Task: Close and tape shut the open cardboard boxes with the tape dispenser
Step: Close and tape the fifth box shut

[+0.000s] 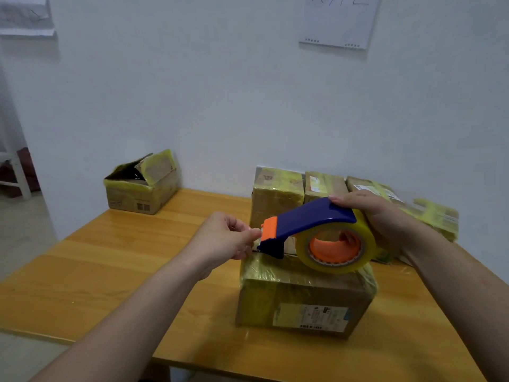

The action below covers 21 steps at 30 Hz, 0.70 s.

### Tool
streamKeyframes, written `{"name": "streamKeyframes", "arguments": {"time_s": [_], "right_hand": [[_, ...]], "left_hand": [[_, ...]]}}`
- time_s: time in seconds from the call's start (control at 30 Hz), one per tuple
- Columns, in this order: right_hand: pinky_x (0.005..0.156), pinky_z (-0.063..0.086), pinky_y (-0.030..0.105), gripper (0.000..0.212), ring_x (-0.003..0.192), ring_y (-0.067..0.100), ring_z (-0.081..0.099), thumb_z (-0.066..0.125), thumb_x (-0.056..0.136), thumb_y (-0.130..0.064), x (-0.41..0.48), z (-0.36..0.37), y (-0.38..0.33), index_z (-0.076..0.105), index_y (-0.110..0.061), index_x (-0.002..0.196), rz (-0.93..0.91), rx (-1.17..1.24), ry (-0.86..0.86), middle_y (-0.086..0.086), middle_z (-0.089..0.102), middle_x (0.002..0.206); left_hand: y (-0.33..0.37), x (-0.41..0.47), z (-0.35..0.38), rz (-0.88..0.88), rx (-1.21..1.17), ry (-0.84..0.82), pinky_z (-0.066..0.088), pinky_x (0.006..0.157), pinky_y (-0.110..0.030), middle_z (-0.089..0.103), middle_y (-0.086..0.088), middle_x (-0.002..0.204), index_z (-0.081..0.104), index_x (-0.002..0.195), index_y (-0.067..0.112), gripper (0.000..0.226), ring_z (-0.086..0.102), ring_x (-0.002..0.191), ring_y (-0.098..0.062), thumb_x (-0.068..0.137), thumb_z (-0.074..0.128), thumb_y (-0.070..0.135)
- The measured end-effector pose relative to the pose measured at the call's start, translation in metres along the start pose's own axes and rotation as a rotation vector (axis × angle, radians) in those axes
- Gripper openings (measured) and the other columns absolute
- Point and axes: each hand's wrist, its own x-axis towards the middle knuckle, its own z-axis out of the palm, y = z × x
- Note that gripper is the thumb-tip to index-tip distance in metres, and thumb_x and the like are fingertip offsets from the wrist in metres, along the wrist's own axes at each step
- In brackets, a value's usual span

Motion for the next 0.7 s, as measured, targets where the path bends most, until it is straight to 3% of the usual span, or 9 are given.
{"name": "streamKeyframes", "arguments": {"time_s": [0.2,0.43,0.57,0.7], "right_hand": [[0.064,0.058,0.032,0.032,0.074,0.024,0.072,0.073,0.083,-0.046,-0.006,0.002,0.006,0.081,-0.016,0.089,-0.041,0.028,0.02,0.012,0.076,0.088],[0.057,0.056,0.025,0.032,0.068,0.02,0.071,0.071,0.085,-0.044,-0.013,0.0,0.007,0.08,-0.014,0.087,-0.06,0.038,-0.002,0.01,0.074,0.083],[0.063,0.055,0.022,0.042,0.073,0.02,0.072,0.066,0.081,-0.047,-0.011,0.0,0.004,0.078,-0.008,0.089,-0.11,-0.025,0.012,0.012,0.074,0.085],[0.063,0.058,0.026,0.035,0.073,0.025,0.072,0.065,0.081,-0.044,-0.008,-0.002,-0.002,0.079,-0.012,0.085,-0.115,-0.036,-0.012,0.014,0.074,0.087]], "left_hand": [[-0.005,0.002,0.0,-0.024,0.011,0.033,0.051,0.055,-0.022,0.068,-0.006,0.064,0.07,0.087,0.001,0.015,0.061,0.053,-0.01,0.095,0.075,0.013],[-0.005,0.003,0.003,0.002,0.061,0.04,0.05,0.056,-0.025,0.065,-0.005,0.064,0.064,0.084,0.007,0.017,0.057,0.054,-0.013,0.098,0.071,0.014],[-0.005,0.002,0.0,-0.028,0.019,0.006,0.051,0.056,-0.023,0.064,-0.004,0.064,0.065,0.08,0.008,0.019,0.058,0.053,-0.01,0.096,0.073,0.014],[-0.005,0.0,-0.003,-0.036,0.001,-0.022,0.05,0.055,-0.021,0.063,-0.005,0.065,0.065,0.078,0.007,0.021,0.058,0.053,-0.009,0.097,0.073,0.013]]}}
